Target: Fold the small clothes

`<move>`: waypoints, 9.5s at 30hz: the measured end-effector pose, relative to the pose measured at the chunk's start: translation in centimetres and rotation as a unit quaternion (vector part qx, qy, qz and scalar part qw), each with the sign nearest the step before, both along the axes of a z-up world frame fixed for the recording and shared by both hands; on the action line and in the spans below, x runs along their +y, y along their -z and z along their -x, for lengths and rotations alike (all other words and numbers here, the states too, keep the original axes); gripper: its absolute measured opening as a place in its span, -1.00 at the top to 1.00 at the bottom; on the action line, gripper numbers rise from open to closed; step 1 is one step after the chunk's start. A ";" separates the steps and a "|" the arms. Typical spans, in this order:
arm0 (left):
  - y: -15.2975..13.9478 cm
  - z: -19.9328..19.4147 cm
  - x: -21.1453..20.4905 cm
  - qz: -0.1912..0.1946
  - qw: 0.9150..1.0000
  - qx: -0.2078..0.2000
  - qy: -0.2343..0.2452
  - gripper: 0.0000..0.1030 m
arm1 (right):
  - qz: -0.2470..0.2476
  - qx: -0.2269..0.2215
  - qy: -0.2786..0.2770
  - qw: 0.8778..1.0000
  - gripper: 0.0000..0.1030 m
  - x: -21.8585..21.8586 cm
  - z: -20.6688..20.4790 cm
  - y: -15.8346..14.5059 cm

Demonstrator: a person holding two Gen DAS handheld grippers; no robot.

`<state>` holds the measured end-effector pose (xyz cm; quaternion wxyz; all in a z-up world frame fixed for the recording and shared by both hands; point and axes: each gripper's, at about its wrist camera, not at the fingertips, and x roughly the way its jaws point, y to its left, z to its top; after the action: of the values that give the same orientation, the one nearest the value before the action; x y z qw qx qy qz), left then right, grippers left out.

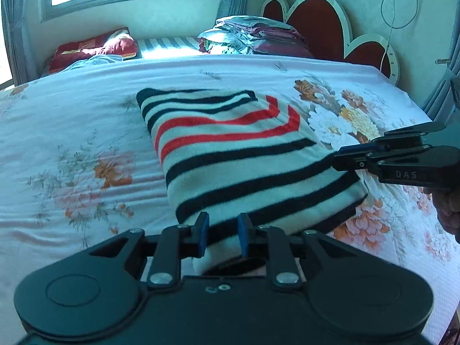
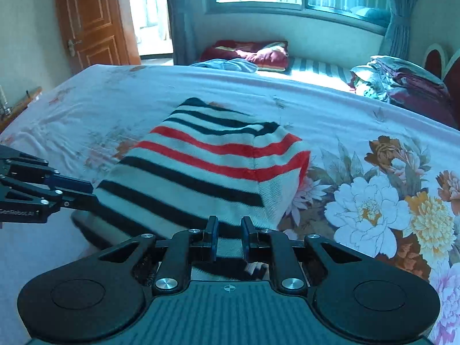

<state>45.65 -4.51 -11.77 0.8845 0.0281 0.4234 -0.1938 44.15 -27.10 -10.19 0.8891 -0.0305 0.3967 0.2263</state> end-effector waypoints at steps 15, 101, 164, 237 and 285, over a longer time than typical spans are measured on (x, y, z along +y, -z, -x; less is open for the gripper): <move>2.8 0.5 -0.2 0.001 0.999 0.021 -0.044 0.60 | 0.029 0.047 0.007 0.998 0.66 -0.9 0.8 4.8; 1.8 -6.5 24.7 0.039 0.992 0.013 -0.116 -0.55 | -0.119 0.082 0.054 0.988 0.36 23.7 -7.1 5.1; 2.1 4.5 22.2 -0.055 0.993 -0.036 -0.099 0.53 | 0.075 0.023 0.008 0.997 0.82 26.5 3.3 3.9; -11.6 33.7 13.1 -0.025 0.958 -0.226 -0.175 -1.00 | -0.060 -0.146 0.130 0.979 -1.00 13.5 32.4 -10.6; -11.3 33.6 13.5 -0.026 0.960 -0.221 -0.170 -1.00 | -0.048 -0.142 0.128 0.980 -1.00 12.8 32.9 -10.5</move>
<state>12.10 9.03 -0.45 0.9748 0.0208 0.2212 -0.0187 11.25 -14.26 0.32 0.9585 0.0317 0.2553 0.1226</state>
